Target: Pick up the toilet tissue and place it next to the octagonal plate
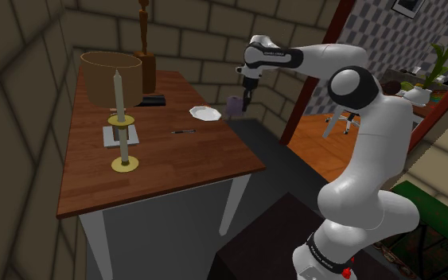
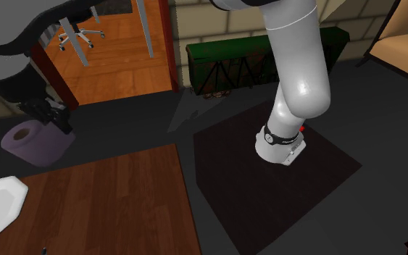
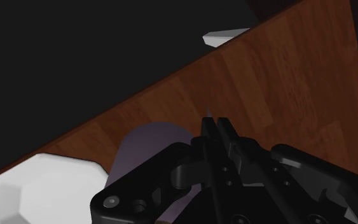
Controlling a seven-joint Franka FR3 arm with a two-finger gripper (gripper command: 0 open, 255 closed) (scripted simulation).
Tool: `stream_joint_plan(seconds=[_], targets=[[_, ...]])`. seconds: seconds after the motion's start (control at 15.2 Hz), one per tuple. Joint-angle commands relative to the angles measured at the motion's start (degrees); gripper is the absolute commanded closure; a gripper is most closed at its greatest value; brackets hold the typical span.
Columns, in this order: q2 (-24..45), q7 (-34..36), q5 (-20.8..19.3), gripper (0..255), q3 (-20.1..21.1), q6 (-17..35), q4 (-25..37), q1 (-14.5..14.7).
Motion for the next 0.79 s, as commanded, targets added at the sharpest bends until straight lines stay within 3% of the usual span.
stream_joint_plan(seconds=[0.0, 0.33, 0.73], targets=[[-0.10, -0.11, 0.10, 255, 0.09, -1.66, 1.64, 0.28], [-0.03, -0.34, 0.16, 255, 0.17, -4.99, 5.14, 0.91], [8.55, 5.47, -3.33, 255, -0.48, -5.31, 13.48, 9.47]])
